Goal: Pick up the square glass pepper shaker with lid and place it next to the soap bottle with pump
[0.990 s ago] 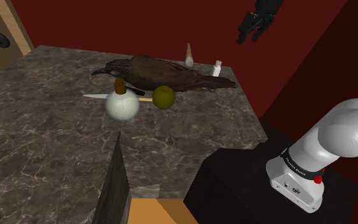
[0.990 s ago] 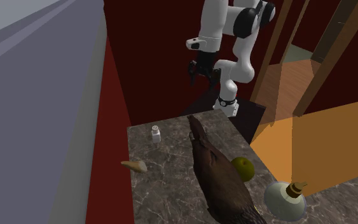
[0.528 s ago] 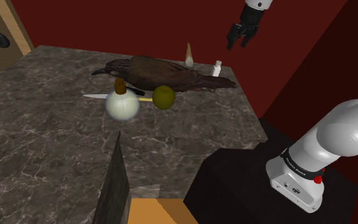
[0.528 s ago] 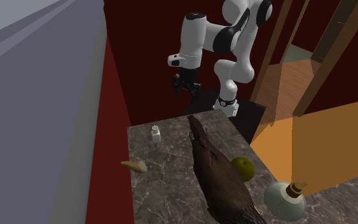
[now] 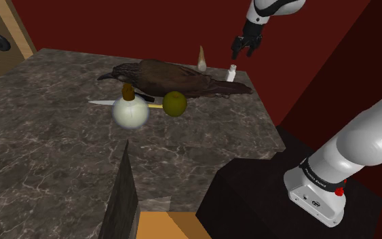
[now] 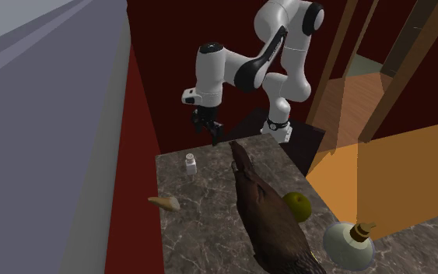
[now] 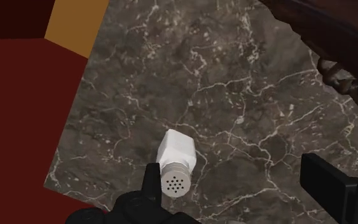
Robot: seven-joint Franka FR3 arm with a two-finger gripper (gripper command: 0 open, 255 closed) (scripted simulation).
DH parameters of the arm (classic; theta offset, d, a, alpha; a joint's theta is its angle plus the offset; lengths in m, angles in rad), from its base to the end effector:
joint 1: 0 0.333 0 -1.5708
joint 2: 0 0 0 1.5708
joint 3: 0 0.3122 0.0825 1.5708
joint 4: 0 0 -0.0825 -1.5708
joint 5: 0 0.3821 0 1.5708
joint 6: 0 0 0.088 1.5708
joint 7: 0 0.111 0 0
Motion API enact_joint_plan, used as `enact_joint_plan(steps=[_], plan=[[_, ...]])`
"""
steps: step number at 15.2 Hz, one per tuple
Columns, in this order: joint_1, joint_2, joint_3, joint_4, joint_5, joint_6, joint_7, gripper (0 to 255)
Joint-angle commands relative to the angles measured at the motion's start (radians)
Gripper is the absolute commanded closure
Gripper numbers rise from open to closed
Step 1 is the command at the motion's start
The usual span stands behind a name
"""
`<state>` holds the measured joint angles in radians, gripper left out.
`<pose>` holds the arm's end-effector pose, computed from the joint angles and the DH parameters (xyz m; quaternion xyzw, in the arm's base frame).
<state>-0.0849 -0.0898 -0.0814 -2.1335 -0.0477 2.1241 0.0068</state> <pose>0.5208 -0.0904 0.4470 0.9963 -0.0747 0.0386 0.0203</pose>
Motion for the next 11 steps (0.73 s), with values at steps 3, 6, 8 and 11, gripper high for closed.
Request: enact_joint_plan(steps=[3, 6, 8, 11], plan=[[-0.019, 0.147, -0.021, 0.09, 0.004, 0.044, -0.017, 0], [-0.031, 0.228, -0.031, 0.147, 0.009, 0.06, -0.025, 0], [-0.032, 0.241, -0.031, 0.136, 0.01, 0.085, -0.026, 0], [-0.033, 0.262, -0.031, 0.121, 0.012, 0.12, -0.028, 0]])
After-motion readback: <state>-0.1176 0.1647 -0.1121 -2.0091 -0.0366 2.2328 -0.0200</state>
